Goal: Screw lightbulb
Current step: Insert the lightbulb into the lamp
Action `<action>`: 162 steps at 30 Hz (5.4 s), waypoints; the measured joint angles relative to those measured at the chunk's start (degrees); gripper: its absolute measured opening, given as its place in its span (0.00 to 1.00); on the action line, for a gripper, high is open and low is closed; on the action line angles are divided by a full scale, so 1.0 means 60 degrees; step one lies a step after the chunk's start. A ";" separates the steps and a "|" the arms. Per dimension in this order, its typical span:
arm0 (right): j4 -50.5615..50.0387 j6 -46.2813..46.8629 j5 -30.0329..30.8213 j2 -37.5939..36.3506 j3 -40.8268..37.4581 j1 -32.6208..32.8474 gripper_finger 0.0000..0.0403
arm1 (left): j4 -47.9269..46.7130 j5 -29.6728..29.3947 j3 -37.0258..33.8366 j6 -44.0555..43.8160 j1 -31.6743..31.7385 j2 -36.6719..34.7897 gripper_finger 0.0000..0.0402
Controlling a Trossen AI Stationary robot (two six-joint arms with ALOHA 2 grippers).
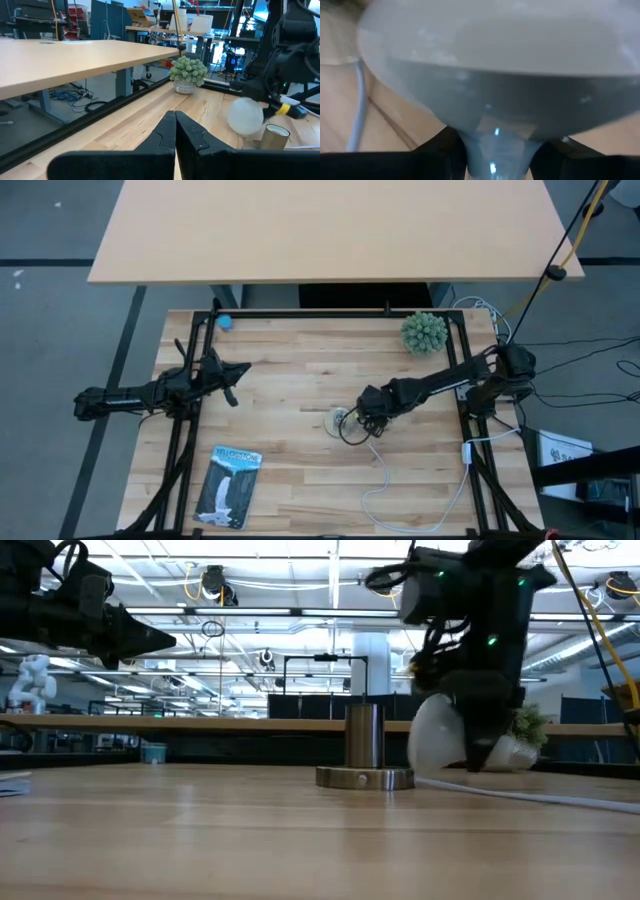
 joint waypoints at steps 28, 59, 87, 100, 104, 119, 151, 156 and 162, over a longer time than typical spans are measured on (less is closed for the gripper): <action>1.8888 -0.6626 0.0933 -0.0410 -0.4116 0.1665 0.37 | 0.0000 0.0000 -0.0003 -0.0005 -0.0001 -0.0002 0.00; 1.7145 -0.5787 0.0907 -0.0400 -0.4119 0.0174 0.37 | 0.0222 0.0007 -0.0013 0.0441 -0.0001 -0.0002 0.00; 1.6143 -0.5285 0.0886 -0.0407 -0.4116 0.0185 0.39 | 0.0219 0.0047 -0.0003 0.0448 -0.0001 -0.0002 0.00; 1.6110 -0.5058 0.0732 -0.0407 -0.4116 0.0204 0.39 | 0.0219 0.0047 -0.0003 0.0444 -0.0001 -0.0002 0.00; 1.6193 -0.5013 0.0647 -0.0407 -0.4113 0.0207 0.39 | 0.0219 0.0047 -0.0003 0.0444 -0.0001 -0.0002 0.00; 1.6190 -0.4770 0.0545 -0.0407 -0.4113 0.0207 0.39 | 0.0219 0.0044 -0.0003 0.0444 -0.0001 -0.0002 0.00; 1.6187 -0.4315 0.0383 -0.0407 -0.4113 0.0207 0.40 | 0.0331 0.0040 0.0001 0.0448 -0.0001 0.0002 0.00; 1.6187 -0.4317 0.0383 -0.0407 -0.4115 0.0207 0.39 | 0.0332 0.0040 0.0001 0.0448 -0.0001 0.0002 0.00; 1.6185 -0.4340 0.0383 -0.0407 -0.4114 0.0207 0.40 | 0.0291 0.0040 0.0001 0.0448 -0.0001 0.0002 0.00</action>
